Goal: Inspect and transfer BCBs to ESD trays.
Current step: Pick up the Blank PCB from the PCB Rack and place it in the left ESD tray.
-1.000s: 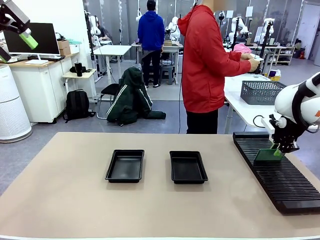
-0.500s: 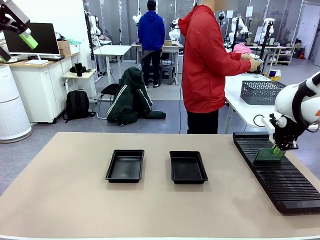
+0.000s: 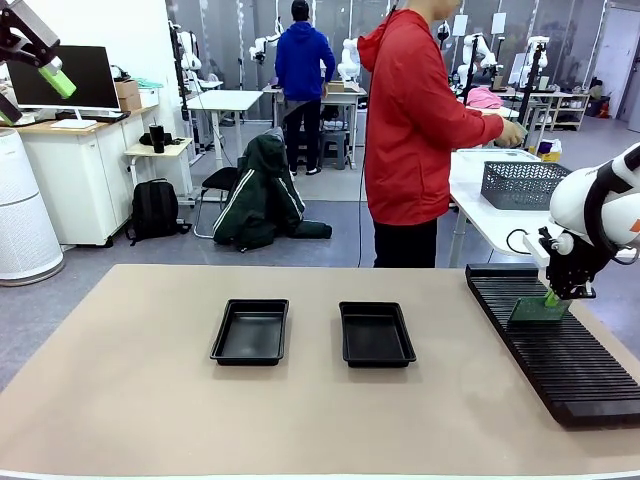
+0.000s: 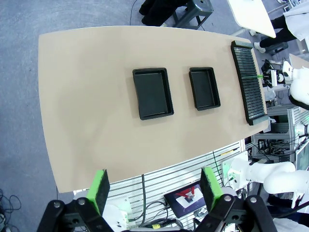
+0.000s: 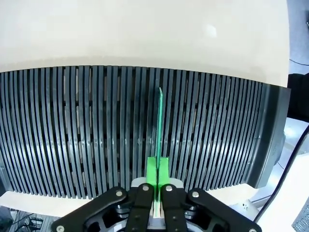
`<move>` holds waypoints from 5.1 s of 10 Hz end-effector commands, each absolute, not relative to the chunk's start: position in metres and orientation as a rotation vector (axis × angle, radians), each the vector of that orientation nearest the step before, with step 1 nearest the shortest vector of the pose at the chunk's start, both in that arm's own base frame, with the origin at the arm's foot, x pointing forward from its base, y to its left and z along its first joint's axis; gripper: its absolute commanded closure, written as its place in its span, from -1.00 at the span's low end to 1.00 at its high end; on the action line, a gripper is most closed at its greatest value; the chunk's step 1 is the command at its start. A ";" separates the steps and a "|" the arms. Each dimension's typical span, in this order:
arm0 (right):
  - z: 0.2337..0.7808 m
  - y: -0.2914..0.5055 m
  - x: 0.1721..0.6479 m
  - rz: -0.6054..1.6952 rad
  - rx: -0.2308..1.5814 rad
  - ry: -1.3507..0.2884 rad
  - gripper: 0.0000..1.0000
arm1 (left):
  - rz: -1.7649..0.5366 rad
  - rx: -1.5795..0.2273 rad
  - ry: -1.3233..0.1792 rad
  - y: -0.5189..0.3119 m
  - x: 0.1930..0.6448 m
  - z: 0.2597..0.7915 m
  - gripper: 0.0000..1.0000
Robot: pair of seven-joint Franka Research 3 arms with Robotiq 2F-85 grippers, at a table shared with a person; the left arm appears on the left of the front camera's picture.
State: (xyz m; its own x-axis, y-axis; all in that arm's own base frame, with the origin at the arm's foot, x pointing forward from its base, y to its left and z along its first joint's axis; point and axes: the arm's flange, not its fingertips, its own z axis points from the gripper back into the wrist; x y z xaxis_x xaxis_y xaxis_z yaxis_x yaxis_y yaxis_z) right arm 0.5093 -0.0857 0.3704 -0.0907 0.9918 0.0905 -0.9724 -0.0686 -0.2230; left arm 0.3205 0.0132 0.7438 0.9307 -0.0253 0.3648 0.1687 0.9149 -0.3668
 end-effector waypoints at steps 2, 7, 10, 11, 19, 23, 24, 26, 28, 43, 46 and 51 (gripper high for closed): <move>0.370 -0.086 0.509 1.643 -0.096 -0.256 1.00 | -0.100 -0.397 -0.356 0.013 0.320 0.743 -1.00; 0.370 -0.086 0.509 1.643 -0.096 -0.256 1.00 | -0.100 -0.397 -0.356 0.013 0.320 0.743 -1.00; 0.375 -0.082 0.512 1.660 -0.081 -0.229 0.96 | -0.100 -0.397 -0.356 0.013 0.320 0.743 -1.00; 0.376 -0.082 0.515 1.662 -0.057 -0.224 0.96 | -0.100 -0.397 -0.356 0.013 0.320 0.743 -1.00; 0.405 -0.081 0.529 1.648 -0.049 -0.132 0.96 | -0.100 -0.397 -0.356 0.013 0.320 0.743 -1.00; 0.426 -0.082 0.529 1.625 -0.061 -0.086 0.96 | -0.100 -0.397 -0.356 0.013 0.320 0.743 -1.00; 0.431 -0.084 0.529 1.612 -0.061 -0.079 0.96 | -0.100 -0.397 -0.356 0.013 0.320 0.743 -1.00; 0.437 -0.086 0.528 1.602 -0.061 -0.075 0.96 | -0.100 -0.397 -0.356 0.013 0.320 0.743 -1.00; 0.431 -0.086 0.530 1.622 -0.051 -0.116 0.96 | -0.100 -0.397 -0.356 0.013 0.320 0.743 -1.00; 0.481 -0.099 0.522 1.410 -0.047 -0.129 0.96 | -0.100 -0.397 -0.356 0.013 0.320 0.743 -1.00; 0.504 -0.094 0.518 1.377 -0.081 -0.116 0.96 | -0.100 -0.397 -0.356 0.013 0.320 0.743 -1.00; 0.515 -0.093 0.514 1.369 -0.047 -0.139 0.96 | -0.100 -0.397 -0.356 0.013 0.320 0.743 -1.00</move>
State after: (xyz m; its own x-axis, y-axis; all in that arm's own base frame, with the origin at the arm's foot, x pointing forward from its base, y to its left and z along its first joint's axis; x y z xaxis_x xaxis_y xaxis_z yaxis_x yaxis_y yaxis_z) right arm 0.5156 -0.0985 0.5090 0.1730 0.9820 0.0757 -0.9735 0.1821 -0.1381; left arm 0.3205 0.0131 0.7438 0.9308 -0.0253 0.3646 0.1683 0.9151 -0.3664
